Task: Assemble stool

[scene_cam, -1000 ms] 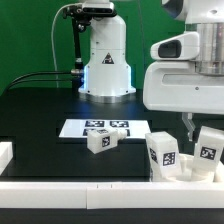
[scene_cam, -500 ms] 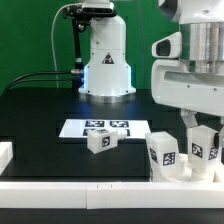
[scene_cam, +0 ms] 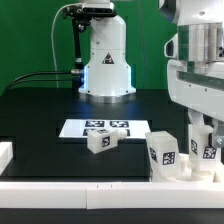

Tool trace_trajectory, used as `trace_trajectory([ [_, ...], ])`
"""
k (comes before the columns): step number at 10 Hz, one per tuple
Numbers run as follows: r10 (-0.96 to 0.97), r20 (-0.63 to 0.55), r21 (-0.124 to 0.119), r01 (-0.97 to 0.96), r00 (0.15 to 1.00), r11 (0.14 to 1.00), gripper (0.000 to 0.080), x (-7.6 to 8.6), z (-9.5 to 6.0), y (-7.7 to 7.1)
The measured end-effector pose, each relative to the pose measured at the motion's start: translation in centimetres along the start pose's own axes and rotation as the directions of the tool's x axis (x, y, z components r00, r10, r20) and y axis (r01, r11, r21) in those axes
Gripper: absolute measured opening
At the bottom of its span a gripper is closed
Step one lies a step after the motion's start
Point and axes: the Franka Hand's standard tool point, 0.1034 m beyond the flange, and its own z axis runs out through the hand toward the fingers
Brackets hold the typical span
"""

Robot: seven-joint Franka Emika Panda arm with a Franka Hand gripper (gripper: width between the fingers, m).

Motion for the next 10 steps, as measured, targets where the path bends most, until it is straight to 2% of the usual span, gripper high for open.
trace_trajectory([
  [2, 0.164, 0.022, 0.020, -0.164, 0.986, 0.986, 0.0350, 0.2, 0.2, 0.3],
  [3, 0.288, 0.035, 0.012, -0.288, 0.957, 0.958, 0.0348, 0.0, 0.7, 1.1],
  [4, 0.393, 0.055, 0.015, -0.394, 0.918, 0.919, 0.0348, -0.1, 0.9, 1.3],
  [5, 0.483, 0.078, 0.034, -0.487, 0.872, 0.873, 0.0342, 0.1, 0.9, 1.2],
  [6, 0.514, 0.092, 0.053, -0.520, 0.853, 0.853, 0.0342, 0.1, 0.9, 1.1],
  [8, 0.499, 0.092, 0.052, -0.504, 0.862, 0.862, 0.0342, 0.0, 1.0, 1.2],
  [9, 0.494, 0.091, 0.052, -0.499, 0.865, 0.865, 0.0519, 0.0, 1.0, 1.2],
  [10, 0.413, 0.088, 0.044, -0.417, 0.907, 0.908, 0.0519, 0.0, 0.9, 1.3],
])
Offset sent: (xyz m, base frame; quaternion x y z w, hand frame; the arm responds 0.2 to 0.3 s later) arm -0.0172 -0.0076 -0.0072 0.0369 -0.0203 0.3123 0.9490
